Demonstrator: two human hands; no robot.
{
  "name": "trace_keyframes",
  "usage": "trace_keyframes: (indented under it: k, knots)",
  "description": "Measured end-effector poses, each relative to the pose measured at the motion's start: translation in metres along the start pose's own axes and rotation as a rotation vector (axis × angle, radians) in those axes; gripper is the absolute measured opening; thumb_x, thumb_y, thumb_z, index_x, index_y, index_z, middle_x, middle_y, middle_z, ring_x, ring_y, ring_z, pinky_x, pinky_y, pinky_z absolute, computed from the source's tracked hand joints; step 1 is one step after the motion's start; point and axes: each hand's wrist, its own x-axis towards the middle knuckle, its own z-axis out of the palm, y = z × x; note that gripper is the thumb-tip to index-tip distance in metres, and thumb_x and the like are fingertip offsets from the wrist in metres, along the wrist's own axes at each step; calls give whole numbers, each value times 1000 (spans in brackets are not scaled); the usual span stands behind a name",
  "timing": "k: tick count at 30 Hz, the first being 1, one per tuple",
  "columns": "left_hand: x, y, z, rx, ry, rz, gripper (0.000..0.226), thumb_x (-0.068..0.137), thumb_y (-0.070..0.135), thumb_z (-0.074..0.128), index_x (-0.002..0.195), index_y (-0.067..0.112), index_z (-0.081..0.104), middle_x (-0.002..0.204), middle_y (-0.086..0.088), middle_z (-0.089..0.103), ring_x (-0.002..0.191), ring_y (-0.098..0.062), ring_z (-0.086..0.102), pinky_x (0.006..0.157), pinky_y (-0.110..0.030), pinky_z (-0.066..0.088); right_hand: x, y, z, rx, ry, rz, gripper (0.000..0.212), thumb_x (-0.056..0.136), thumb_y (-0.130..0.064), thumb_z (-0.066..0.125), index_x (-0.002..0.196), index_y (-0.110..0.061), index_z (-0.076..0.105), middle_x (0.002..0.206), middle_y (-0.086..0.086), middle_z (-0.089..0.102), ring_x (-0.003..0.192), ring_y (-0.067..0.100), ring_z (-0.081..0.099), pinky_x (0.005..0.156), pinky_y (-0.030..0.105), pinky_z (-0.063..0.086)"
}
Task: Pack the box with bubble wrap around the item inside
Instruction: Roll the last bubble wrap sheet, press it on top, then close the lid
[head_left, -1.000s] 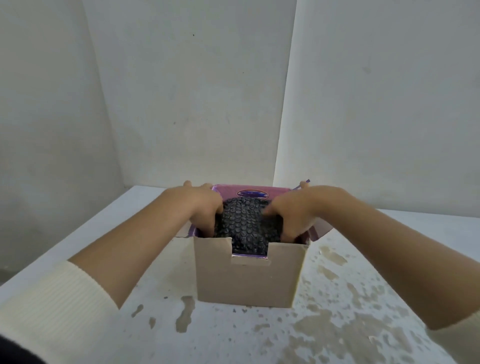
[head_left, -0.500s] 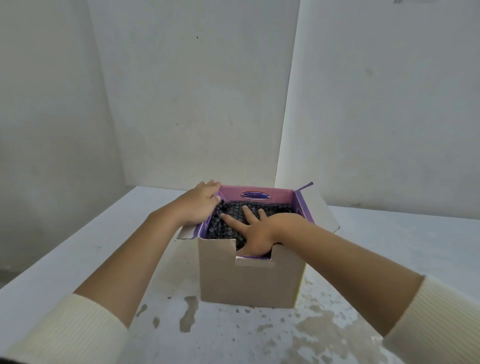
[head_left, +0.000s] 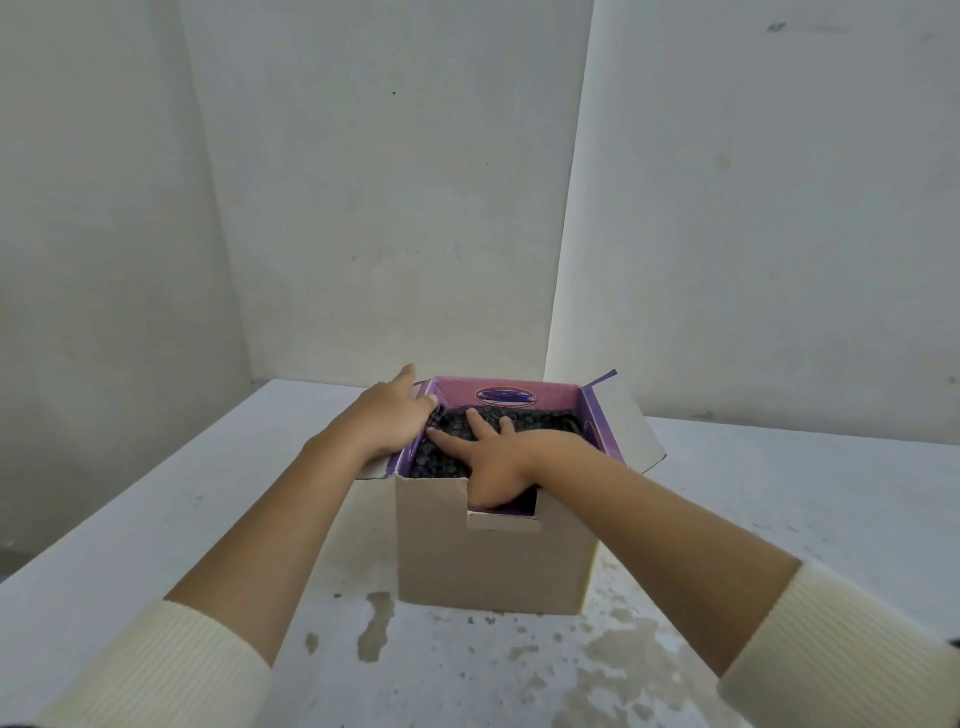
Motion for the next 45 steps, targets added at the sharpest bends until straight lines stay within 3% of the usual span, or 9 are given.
trace_keyframes:
  k: [6,14,19,22,28,34,38,42,45]
  knots:
    - [-4,0,-1,42,21,-37,48,96,40,33,139,20,38,148,-9,39,134,-29,37,99,-36,32,-25,14,-11,208,133,180,113,62,-86,46,146,-39,-13,158,8,-17,143,46,-3,114,57,9]
    - [-4,-4,-2,41,28,-26,43,94,42,32,127,19,50,138,-9,50,123,-29,46,87,-33,33,-20,9,-7,194,-93,197,109,76,-69,53,145,-30,-22,159,12,0,145,34,10,113,41,19]
    - [-5,-4,-3,-7,45,-21,34,92,42,35,107,21,57,120,-7,59,95,-22,53,72,-29,38,-39,12,-23,227,280,128,100,63,-61,71,143,-23,25,142,6,38,127,29,41,101,39,40]
    - [-4,-4,-2,-10,49,-20,33,91,43,36,102,20,57,117,-7,60,97,-23,53,75,-33,39,-54,10,-30,196,330,163,67,76,-47,69,128,-13,45,121,5,54,103,24,53,71,29,45]
    - [-6,3,-2,17,92,-32,45,92,40,42,128,15,49,138,-11,49,117,-30,48,92,-36,38,-70,3,-24,306,84,51,60,90,-33,57,141,-12,32,140,6,42,128,25,41,88,20,33]
    - [-7,2,-10,-81,125,-25,66,86,35,54,145,16,31,152,-5,32,136,-25,35,105,-36,32,-67,7,-26,131,297,181,50,85,-47,57,122,-12,55,121,7,58,105,25,54,83,30,42]
    - [-7,6,-18,-195,133,-30,59,87,23,53,143,16,35,151,-4,35,133,-25,39,103,-34,36,-65,3,-12,100,190,140,55,93,-45,47,134,-10,44,137,11,50,123,29,47,98,32,37]
    - [-11,12,-24,-462,114,-41,12,90,14,45,90,16,56,94,3,51,85,-17,49,71,-31,36,-63,10,-10,161,205,156,58,91,-50,47,133,-10,46,135,11,51,121,30,48,97,32,38]
    - [-15,14,-23,-635,51,-46,17,89,13,42,74,21,47,81,-3,46,72,-19,43,62,-30,31,-61,23,-8,246,337,183,42,90,-47,49,105,-9,58,104,7,61,94,24,55,77,29,43]
